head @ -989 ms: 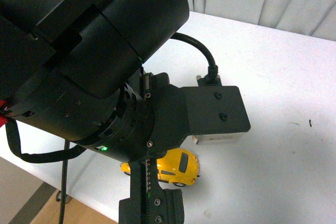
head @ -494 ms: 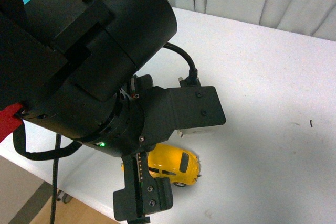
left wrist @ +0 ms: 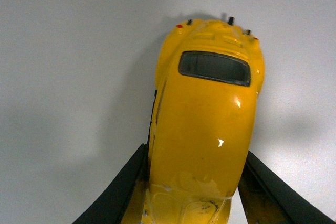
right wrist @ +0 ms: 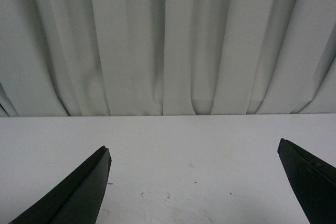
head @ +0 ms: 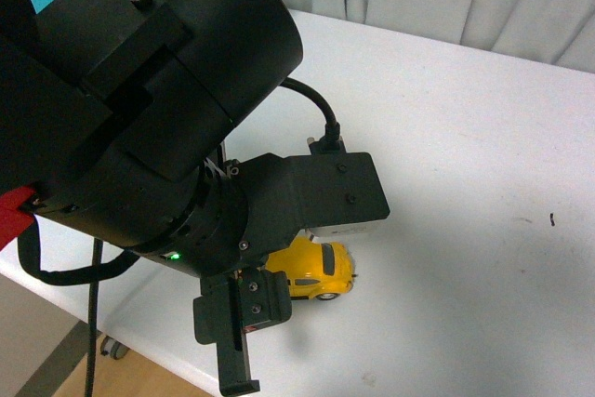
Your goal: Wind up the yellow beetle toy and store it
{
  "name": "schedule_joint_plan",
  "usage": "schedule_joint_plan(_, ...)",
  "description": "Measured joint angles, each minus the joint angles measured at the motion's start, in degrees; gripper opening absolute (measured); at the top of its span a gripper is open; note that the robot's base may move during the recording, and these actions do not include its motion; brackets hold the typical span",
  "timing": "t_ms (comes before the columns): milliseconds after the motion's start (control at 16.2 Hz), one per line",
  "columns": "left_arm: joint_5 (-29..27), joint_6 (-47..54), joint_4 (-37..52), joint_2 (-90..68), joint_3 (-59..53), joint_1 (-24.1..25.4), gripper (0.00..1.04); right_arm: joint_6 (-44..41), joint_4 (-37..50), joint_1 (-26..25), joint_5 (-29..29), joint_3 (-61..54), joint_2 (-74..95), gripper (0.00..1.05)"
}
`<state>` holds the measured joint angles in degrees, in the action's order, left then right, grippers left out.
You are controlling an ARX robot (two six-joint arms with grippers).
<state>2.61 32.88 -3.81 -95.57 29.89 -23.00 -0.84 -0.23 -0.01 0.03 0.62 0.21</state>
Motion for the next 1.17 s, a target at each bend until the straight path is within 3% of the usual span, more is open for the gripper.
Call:
schedule_joint_plan(371, 6.4, -2.5, -10.2, 15.0, 4.6, 8.0, 0.4, 0.0, 0.0, 0.0, 0.0, 0.0, 0.0, 0.98)
schedule_joint_plan(433, 6.3, -2.3, -12.8, 20.5, 9.2, 15.7, 0.4, 0.0, 0.0, 0.0, 0.0, 0.0, 0.0, 0.98)
schedule_joint_plan(494, 2.4, -0.5, -11.2, 20.3, 15.2, 28.2, 0.4, 0.0, 0.0, 0.0, 0.0, 0.0, 0.0, 0.98)
schedule_joint_plan(556, -0.6, 1.8, -10.3, 17.2, 19.0, 35.7, 0.4, 0.0, 0.0, 0.0, 0.0, 0.0, 0.0, 0.98)
schedule_joint_plan(618, -1.0, 2.1, -10.2, 14.9, 21.0, 38.8, 0.4, 0.0, 0.0, 0.0, 0.0, 0.0, 0.0, 0.98)
schedule_joint_plan(742, -2.4, 3.1, -9.0, 9.6, 24.2, 41.3, 0.4, 0.0, 0.0, 0.0, 0.0, 0.0, 0.0, 0.98)
schedule_joint_plan(1174, -4.3, 3.3, -6.8, 0.4, 29.4, 41.2, 0.4, 0.0, 0.0, 0.0, 0.0, 0.0, 0.0, 0.98)
